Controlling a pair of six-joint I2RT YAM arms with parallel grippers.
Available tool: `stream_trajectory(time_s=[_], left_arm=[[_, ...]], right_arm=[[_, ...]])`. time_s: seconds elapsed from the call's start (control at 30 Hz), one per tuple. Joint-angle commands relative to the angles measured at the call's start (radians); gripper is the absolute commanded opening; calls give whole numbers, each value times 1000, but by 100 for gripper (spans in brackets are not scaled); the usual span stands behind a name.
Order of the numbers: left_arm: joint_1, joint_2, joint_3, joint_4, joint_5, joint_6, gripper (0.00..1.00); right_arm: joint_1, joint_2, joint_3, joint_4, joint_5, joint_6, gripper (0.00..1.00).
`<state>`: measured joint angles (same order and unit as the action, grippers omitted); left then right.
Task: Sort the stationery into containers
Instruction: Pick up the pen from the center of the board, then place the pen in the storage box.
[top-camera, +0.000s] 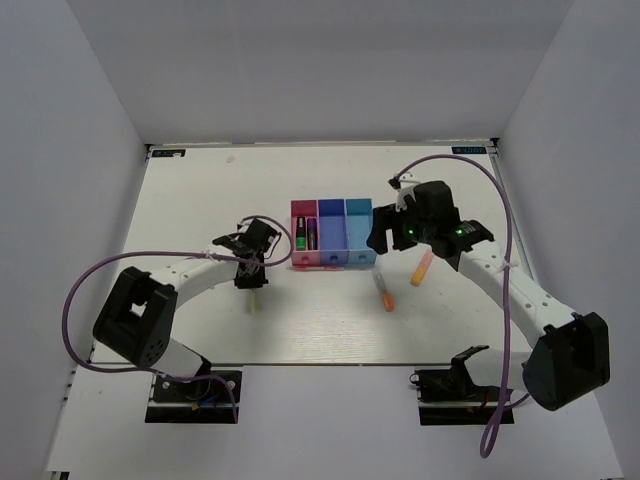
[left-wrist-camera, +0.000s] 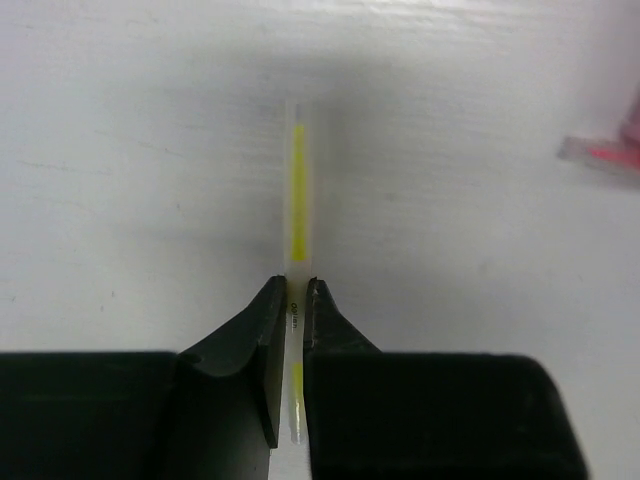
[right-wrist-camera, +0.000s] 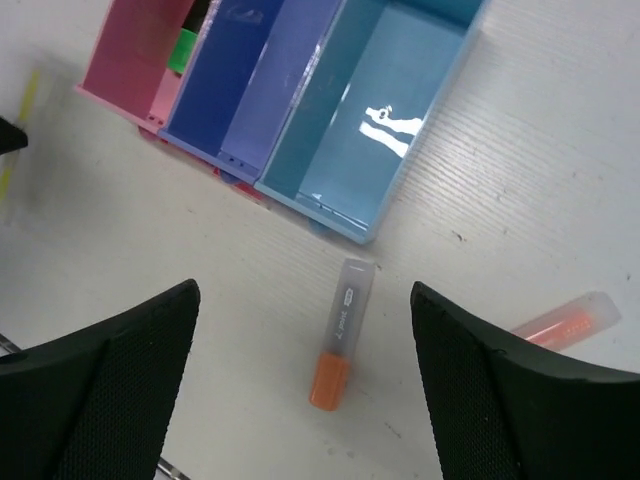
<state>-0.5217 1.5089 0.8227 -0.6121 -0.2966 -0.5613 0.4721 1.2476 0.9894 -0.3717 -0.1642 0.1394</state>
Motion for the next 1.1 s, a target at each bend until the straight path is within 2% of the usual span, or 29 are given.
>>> stream_trajectory(time_s=[0.0, 0.07, 0.1, 0.13, 0.17, 0.2, 0.43, 0.5, 0.53, 0.67, 0.77, 0.8, 0.9, 0.97, 1.07], left_arm=[[-47, -114, 76, -58, -7, 14, 0], [-93, -136, 148, -77, -9, 20, 0], [-113, -136, 227, -92, -9, 20, 0], [-124, -130, 255, -95, -7, 21, 0], [-142, -106, 283, -95, 2, 18, 0], [-150, -92, 365, -92, 17, 15, 0], [-185, 166, 644, -6, 27, 1, 0], [-185, 284, 749, -21, 45, 18, 0], [-185, 313, 857, -43, 47, 23, 0], [-189, 462, 983, -55, 45, 46, 0], [-189, 513, 1018, -31, 45, 54, 3], [-187, 519, 1021, -29, 47, 49, 3], [-185, 553, 1023, -34, 51, 40, 21], [-187, 565, 1014, -34, 56, 31, 40], [-187, 557, 992, -25, 60, 29, 55]], right_arm=[[-18, -20, -15, -61, -12, -67, 90], [-33, -1, -24, -93, -2, -89, 90], [-41, 1, -31, -90, 0, -104, 87], [-56, 4, -37, -90, 5, -109, 36], [-64, 6, -41, -88, 15, -104, 7], [-79, 7, -41, -90, 17, -103, 0], [-127, -19, -49, -78, -6, -92, 0], [-133, -28, -58, -69, -17, -92, 0], [-139, -34, -61, -67, -20, -93, 0], [-161, -46, -69, -59, -50, -92, 3], [-170, -50, -71, -62, -80, -106, 17], [-177, -50, -72, -62, -90, -110, 40], [-188, -42, -75, -64, -97, -132, 69], [-197, -31, -71, -76, -95, -133, 69], [-210, -14, -58, -98, -106, -135, 69]])
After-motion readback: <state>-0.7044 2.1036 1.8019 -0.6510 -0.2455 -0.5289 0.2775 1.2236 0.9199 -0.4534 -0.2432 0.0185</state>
